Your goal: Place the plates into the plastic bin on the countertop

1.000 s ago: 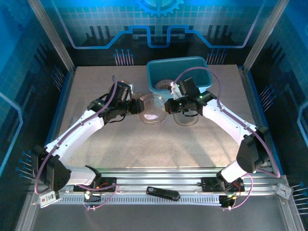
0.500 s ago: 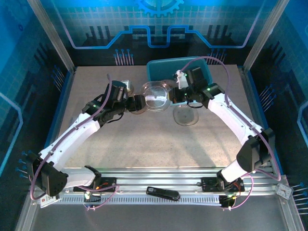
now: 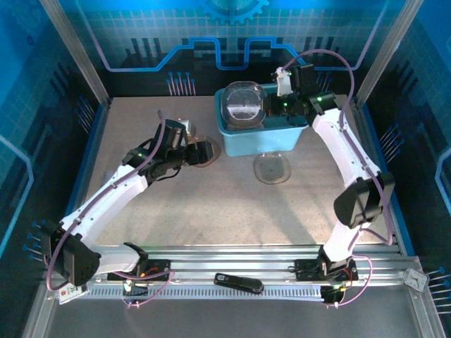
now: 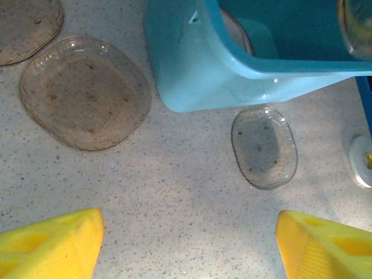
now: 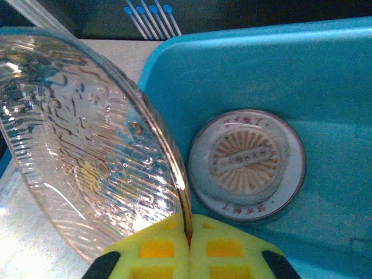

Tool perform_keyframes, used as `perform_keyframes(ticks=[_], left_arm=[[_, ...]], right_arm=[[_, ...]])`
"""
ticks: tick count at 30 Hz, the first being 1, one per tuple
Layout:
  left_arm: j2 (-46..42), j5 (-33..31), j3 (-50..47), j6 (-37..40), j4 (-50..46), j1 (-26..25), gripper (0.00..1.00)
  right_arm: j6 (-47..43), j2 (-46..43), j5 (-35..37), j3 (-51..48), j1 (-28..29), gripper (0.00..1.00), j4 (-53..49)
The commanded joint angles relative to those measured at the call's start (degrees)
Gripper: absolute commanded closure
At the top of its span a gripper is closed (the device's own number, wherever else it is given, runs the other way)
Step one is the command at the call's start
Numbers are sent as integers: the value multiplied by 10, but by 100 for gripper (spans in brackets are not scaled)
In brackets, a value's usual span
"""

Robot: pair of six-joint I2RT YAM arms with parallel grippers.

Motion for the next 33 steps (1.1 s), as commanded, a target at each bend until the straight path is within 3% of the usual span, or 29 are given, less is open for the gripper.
perform_keyframes(ticks=[1,16,33], left_arm=[[0,16,-11,5,-6,6,22],[64,30,-13,18,2,17,21],[121,47,13,20,1,25,21]], right_arm=[[-24,55,-7,65,-21,98,-42],[-51,270,-43,297,-42,97,-129],[-79,365,-75,323,-50,97,-167]])
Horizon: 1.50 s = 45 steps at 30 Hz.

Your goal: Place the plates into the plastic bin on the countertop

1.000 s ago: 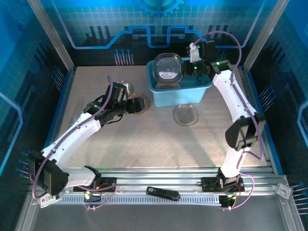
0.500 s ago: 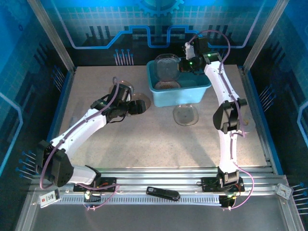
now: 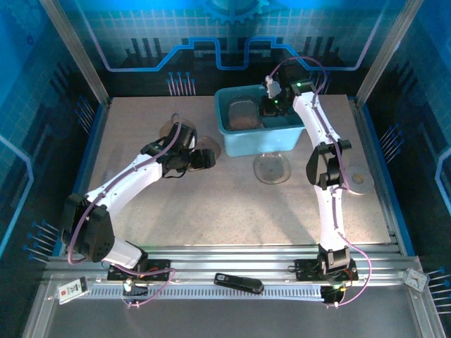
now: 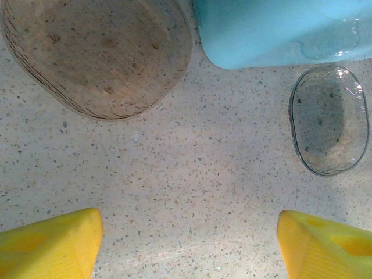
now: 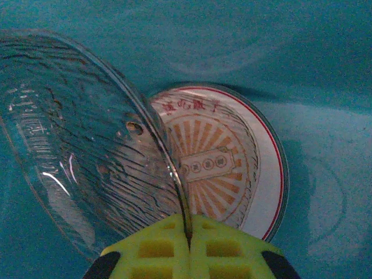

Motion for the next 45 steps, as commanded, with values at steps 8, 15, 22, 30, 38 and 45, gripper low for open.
perform_keyframes(ticks=[8,15,22,30,38,45], left_arm=[[24,15,33,10,-6,5,21],[32,11,37,13,-11,6,21],[44,4,48,17,-21,7,21],[48,-3,55,17,-32,8,21],[33,-10,53,15,-43,9,21],[9,-17,38,5,-46,10,21]], right_arm=[[-8,58,-25,27,-9,96,-19],[-9,85,-20,26,-10,94,-18],[-6,101,-13,28,-10,87,-10],[5,102,-11,27,-11,79,0],[12,94,-8,26,-11,62,3],[13,60,5,16,-11,42,12]])
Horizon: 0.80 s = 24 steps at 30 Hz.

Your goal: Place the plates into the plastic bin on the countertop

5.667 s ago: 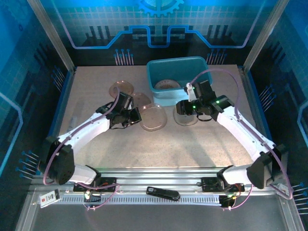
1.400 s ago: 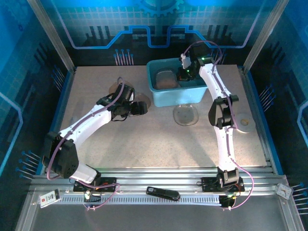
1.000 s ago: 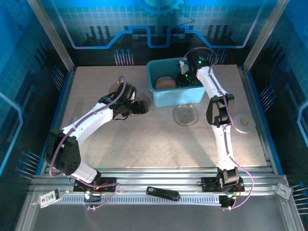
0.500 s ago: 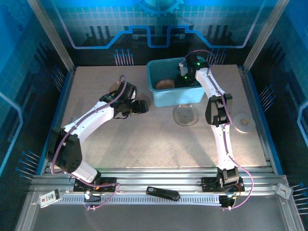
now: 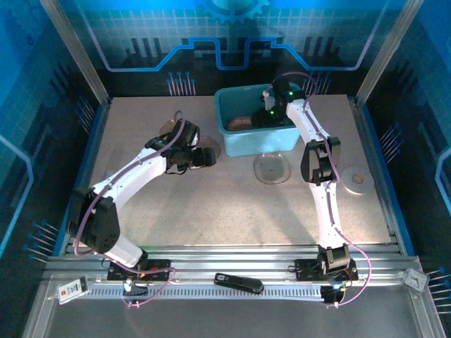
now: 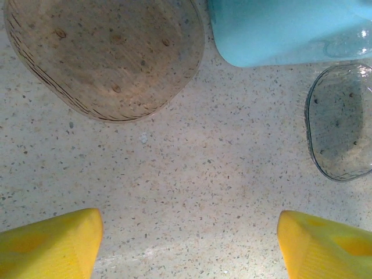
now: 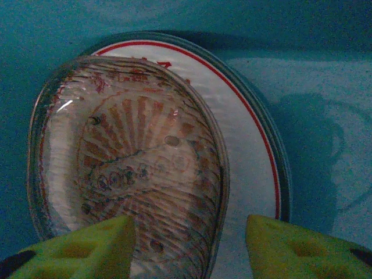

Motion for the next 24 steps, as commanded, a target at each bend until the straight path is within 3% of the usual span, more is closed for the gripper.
perform_keyframes(ticks=[1,10,24], left_arm=[[-32,-11,-2,1,-13,7,21],[-64,-6,-34,-23,-10,24,20],[-73,19,-89,-91,28,88,19]], right_arm=[[-2,-37,10,3,-8,40,2],[-11,-106,35,-23,-1,27,2],[-21,-273,97,-114,20,19,8]])
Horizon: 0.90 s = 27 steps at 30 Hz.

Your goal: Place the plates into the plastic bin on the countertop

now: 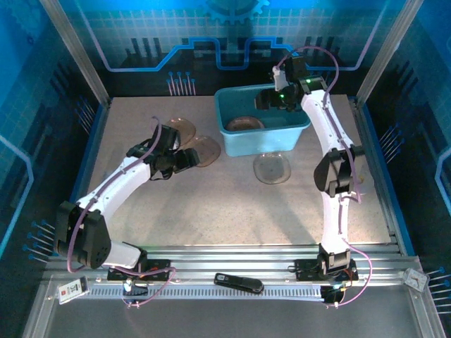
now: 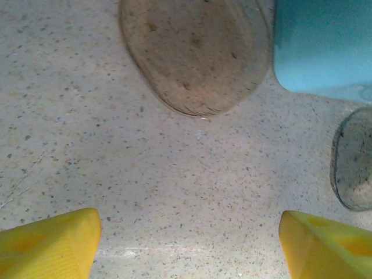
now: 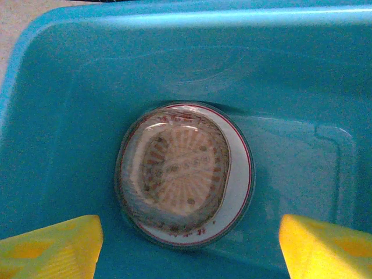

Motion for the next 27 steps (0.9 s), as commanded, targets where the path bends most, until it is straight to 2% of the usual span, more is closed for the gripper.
perform_keyframes(ticks=[1,3,10,19,22,27], left_arm=[[10,14,-6,-28,26,11,19],[26,8,-2,-38,31,17,16],[97,-3,24,-70,68,35,15],[208,17,75,-95,113,45,20],[236,12,92,-99,116,45,22],[269,13,106,-114,122,45,25]], right_arm=[[-8,-71,27,-46,13,19,6],[-7,-115,36,-90,18,19,21],[13,-292,60,-270,41,19,58],[98,-521,100,-557,69,21,112],[116,-555,101,-601,71,22,108],[117,-569,109,-609,74,22,103]])
